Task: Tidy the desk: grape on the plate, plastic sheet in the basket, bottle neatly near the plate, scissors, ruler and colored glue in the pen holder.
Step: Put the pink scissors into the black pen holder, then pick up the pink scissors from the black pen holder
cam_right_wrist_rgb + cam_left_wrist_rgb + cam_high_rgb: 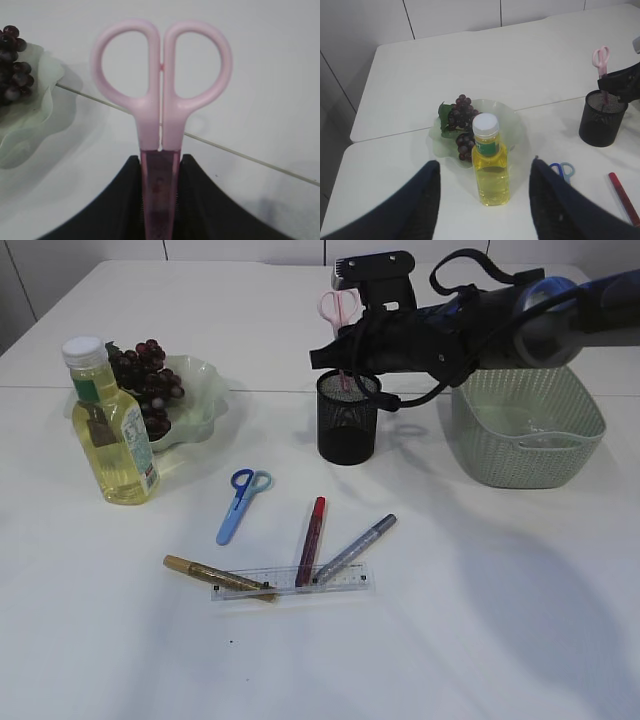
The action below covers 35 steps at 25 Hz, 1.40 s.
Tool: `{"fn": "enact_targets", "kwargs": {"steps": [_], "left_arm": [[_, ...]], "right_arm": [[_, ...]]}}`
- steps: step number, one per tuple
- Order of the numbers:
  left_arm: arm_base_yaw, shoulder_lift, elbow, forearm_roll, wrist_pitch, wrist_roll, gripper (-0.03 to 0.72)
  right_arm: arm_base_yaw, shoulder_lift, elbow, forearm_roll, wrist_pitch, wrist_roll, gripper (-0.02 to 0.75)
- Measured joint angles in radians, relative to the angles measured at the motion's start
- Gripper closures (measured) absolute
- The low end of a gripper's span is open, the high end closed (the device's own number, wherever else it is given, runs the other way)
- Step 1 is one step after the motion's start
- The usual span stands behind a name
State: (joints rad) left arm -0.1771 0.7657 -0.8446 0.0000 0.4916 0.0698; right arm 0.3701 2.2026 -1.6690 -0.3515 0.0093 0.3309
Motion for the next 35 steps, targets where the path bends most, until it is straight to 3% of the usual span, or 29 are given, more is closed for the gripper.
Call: {"fn": "enact_targets", "kwargs": {"steps": [15, 22, 29, 35], "left_arm": [[0.000, 0.000, 0.000, 0.000, 0.000, 0.000, 0.273], [0.000, 0.000, 0.000, 0.000, 0.000, 0.000, 0.273], [0.000, 0.000, 0.000, 0.000, 0.000, 0.000, 0.273], [0.000, 0.000, 0.000, 0.000, 0.000, 0.000, 0.273]], "right_arm": [[0.000, 0.000, 0.000, 0.000, 0.020, 0.000, 0.496], [0.000, -0.059, -0.004, 0.004, 0.116, 0.002, 0.496], [0.000, -0.174, -0.004, 0.069, 0.381, 0.031, 0.496], [0.000, -0.242, -0.043, 0.148, 0.750, 0.033, 0.496]]}}
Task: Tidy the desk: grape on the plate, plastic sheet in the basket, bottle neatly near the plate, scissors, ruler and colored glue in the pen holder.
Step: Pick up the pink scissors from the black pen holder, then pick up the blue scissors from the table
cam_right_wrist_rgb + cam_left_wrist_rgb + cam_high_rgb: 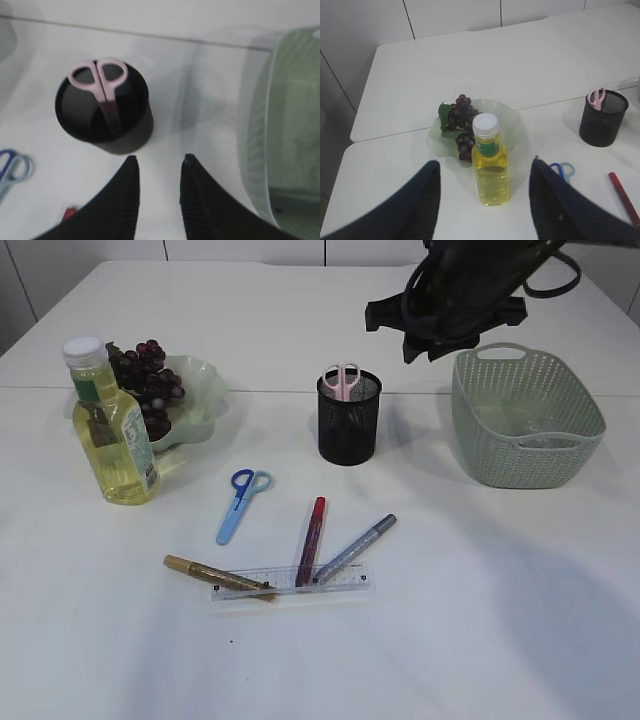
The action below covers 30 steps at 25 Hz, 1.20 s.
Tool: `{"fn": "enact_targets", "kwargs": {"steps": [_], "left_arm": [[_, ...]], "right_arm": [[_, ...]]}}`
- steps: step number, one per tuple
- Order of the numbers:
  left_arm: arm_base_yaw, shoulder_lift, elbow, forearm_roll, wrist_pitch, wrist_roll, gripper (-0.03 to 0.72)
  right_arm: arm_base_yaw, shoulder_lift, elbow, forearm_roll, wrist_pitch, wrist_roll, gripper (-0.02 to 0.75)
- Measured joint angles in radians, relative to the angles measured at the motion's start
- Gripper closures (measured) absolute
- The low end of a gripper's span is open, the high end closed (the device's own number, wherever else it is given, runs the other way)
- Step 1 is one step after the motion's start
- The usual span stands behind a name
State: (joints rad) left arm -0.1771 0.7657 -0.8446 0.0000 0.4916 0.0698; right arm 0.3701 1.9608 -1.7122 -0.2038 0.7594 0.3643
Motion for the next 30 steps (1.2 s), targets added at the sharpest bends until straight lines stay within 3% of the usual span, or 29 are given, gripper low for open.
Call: {"fn": "enact_targets", "kwargs": {"steps": [4, 8, 17, 24, 30], "left_arm": [[0.000, 0.000, 0.000, 0.000, 0.002, 0.000, 0.273], [0.000, 0.000, 0.000, -0.025, 0.022, 0.000, 0.273], [0.000, 0.000, 0.000, -0.056, 0.080, 0.011, 0.273], [0.000, 0.004, -0.011, -0.090, 0.189, 0.086, 0.273], [-0.010, 0.036, -0.094, -0.139, 0.246, 0.143, 0.273]], "right_arm": [[0.000, -0.007, -0.095, 0.064, 0.279, -0.038, 0.496], [0.000, -0.007, -0.200, 0.162, 0.450, -0.109, 0.496], [0.002, -0.040, -0.258, 0.312, 0.485, -0.136, 0.495], [0.002, -0.105, -0.258, 0.317, 0.489, -0.138, 0.459], [0.002, -0.164, -0.206, 0.298, 0.489, -0.138, 0.456]]}}
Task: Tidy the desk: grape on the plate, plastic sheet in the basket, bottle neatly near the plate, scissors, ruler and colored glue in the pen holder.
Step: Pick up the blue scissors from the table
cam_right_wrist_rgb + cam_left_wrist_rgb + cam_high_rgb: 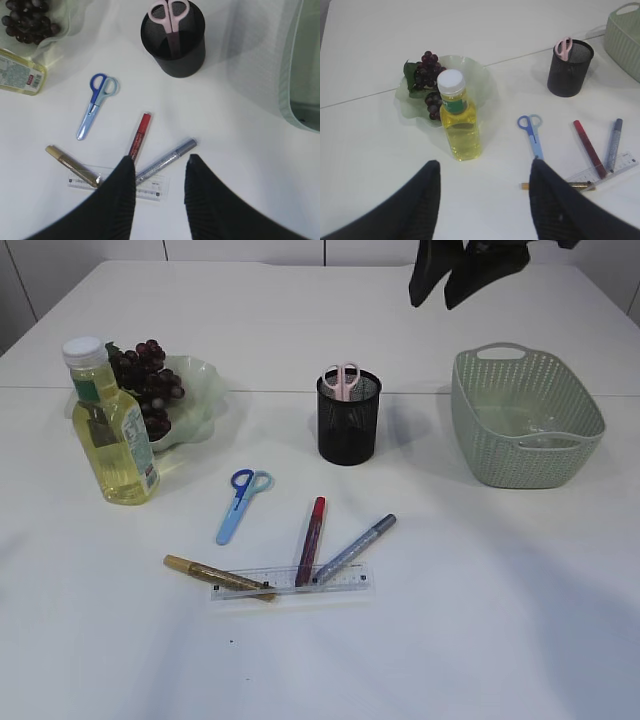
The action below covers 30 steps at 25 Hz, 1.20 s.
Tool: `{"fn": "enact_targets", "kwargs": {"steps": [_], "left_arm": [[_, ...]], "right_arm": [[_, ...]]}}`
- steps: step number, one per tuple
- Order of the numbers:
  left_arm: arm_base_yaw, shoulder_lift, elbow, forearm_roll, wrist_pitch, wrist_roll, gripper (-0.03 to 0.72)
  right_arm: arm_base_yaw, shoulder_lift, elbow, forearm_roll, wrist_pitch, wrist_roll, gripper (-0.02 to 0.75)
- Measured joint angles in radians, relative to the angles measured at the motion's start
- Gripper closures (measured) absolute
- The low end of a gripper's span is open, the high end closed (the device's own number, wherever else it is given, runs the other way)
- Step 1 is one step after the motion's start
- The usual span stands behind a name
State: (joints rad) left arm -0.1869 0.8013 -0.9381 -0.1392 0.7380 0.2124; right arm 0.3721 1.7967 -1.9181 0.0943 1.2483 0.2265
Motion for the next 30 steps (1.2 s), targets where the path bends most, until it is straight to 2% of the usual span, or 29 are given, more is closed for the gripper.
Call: {"fn": "enact_targets", "kwargs": {"steps": [4, 12, 15, 20, 26, 30], "left_arm": [[-0.061, 0.061, -0.072, -0.014, 0.051, 0.011, 0.273], [-0.238, 0.247, -0.189, -0.020, 0.068, 0.013, 0.273], [-0.279, 0.322, -0.222, -0.024, 0.070, 0.015, 0.273], [-0.295, 0.455, -0.283, -0.030, 0.070, 0.011, 0.273], [-0.295, 0.656, -0.372, -0.030, 0.092, -0.021, 0.273], [-0.295, 0.818, -0.467, 0.024, 0.202, -0.115, 0.273]], "right_arm": [[-0.029, -0.041, 0.091, -0.009, 0.000, 0.000, 0.456], [-0.196, -0.100, 0.234, -0.020, 0.000, -0.002, 0.456], [-0.244, -0.104, 0.254, -0.028, 0.000, -0.002, 0.456], [-0.260, -0.104, 0.318, -0.094, 0.000, -0.006, 0.456], [-0.260, -0.104, 0.393, -0.094, -0.002, -0.012, 0.456], [-0.260, -0.106, 0.397, -0.023, -0.004, -0.024, 0.456]]}}
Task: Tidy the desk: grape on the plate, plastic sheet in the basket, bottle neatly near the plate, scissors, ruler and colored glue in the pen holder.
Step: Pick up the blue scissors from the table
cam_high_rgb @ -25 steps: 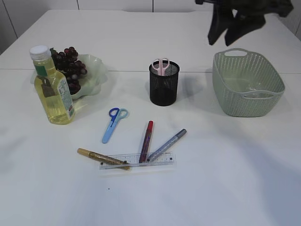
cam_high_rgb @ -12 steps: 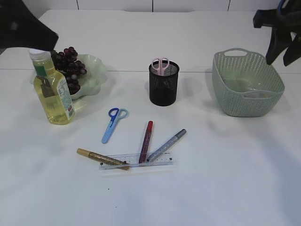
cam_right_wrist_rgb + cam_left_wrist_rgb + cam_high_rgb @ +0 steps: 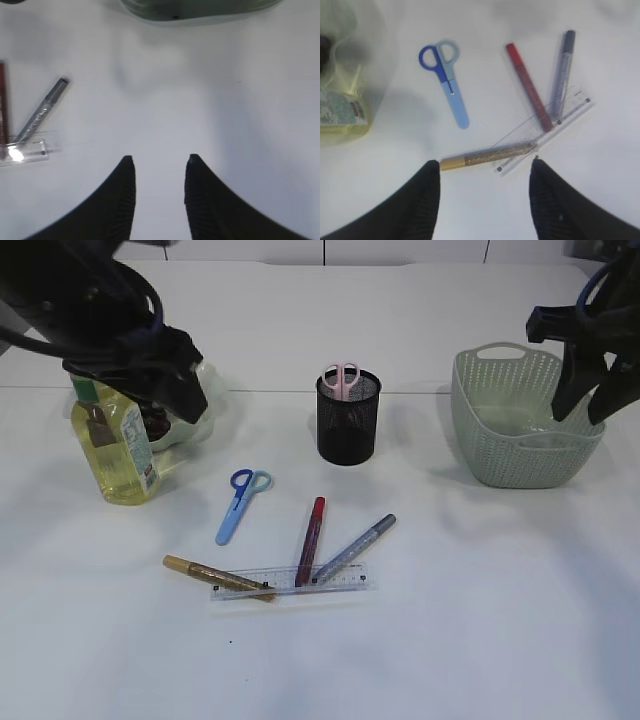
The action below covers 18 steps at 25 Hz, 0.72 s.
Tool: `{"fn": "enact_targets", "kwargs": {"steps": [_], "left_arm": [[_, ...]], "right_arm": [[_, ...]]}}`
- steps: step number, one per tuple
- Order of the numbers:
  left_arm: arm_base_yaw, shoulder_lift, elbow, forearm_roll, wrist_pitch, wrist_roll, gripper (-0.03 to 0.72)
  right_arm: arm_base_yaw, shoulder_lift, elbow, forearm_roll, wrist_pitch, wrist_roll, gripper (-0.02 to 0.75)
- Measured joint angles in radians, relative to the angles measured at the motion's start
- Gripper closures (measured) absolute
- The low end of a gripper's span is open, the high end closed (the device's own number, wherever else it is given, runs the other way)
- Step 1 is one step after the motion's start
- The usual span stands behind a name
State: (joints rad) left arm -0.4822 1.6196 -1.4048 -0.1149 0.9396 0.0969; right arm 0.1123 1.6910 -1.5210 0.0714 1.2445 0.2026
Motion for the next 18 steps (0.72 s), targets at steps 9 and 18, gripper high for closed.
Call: {"fn": "enact_targets", "kwargs": {"steps": [9, 18], "left_arm": [[0.000, 0.294, -0.286, 0.103, 0.157, -0.174, 0.273], [0.000, 0.588, -0.576, 0.115, 0.277, -0.244, 0.273]], "right_arm": [[0.000, 0.000, 0.000, 0.070, 0.000, -0.039, 0.456], [0.000, 0.000, 0.000, 0.071, 0.000, -0.051, 0.456]]}}
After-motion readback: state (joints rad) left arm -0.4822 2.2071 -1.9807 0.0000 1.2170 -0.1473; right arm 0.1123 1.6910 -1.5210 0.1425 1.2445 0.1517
